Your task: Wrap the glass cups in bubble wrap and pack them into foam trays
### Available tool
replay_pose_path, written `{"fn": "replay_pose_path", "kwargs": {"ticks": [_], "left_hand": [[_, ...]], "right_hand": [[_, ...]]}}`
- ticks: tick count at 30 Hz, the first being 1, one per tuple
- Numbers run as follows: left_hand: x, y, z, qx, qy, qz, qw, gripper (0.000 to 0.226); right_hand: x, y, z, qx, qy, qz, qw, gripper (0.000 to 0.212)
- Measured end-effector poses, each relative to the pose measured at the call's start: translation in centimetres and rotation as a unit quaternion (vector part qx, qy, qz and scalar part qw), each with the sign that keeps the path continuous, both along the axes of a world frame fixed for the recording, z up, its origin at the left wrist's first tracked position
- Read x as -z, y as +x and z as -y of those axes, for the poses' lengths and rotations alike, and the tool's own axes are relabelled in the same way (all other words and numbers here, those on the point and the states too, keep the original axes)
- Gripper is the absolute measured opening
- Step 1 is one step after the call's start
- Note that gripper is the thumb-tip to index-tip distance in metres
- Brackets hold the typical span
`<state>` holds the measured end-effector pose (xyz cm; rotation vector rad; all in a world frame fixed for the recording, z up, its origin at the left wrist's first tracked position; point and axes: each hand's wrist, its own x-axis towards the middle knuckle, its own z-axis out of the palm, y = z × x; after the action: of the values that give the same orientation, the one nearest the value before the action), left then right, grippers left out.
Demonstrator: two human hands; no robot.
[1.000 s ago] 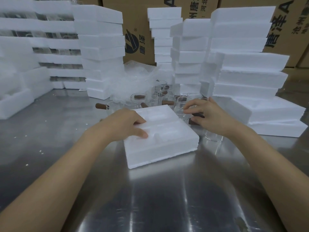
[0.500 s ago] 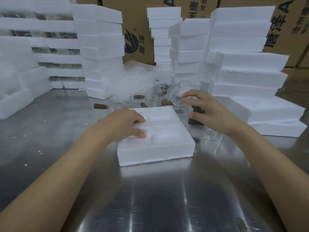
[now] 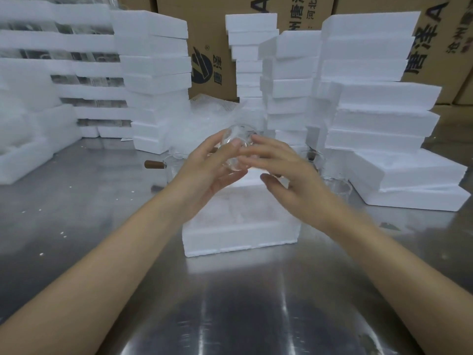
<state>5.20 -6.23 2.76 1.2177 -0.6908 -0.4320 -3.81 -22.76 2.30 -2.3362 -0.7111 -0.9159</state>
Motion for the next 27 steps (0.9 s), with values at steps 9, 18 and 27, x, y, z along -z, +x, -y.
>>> {"fn": "replay_pose_path", "kwargs": {"ticks": [9,18,27], "left_hand": [[1.0,-0.4,0.9,-0.047,-0.052,-0.079,0.994,0.060],[1.4,0.8,0.9,-0.019,-0.044,-0.108,0.993,0.042],[1.4,0.7,0.8,0.007,-0.067,-0.157,0.985,0.018]], "right_hand": [[1.7,1.0,-0.7,0.094,0.272,-0.116,0.951,0.037],[2.5,1.5,-0.8,0.052,0.348,-0.208,0.912,0.024],[2.4,1.3,-1.0,0.055,0.351,-0.222,0.908,0.017]]}}
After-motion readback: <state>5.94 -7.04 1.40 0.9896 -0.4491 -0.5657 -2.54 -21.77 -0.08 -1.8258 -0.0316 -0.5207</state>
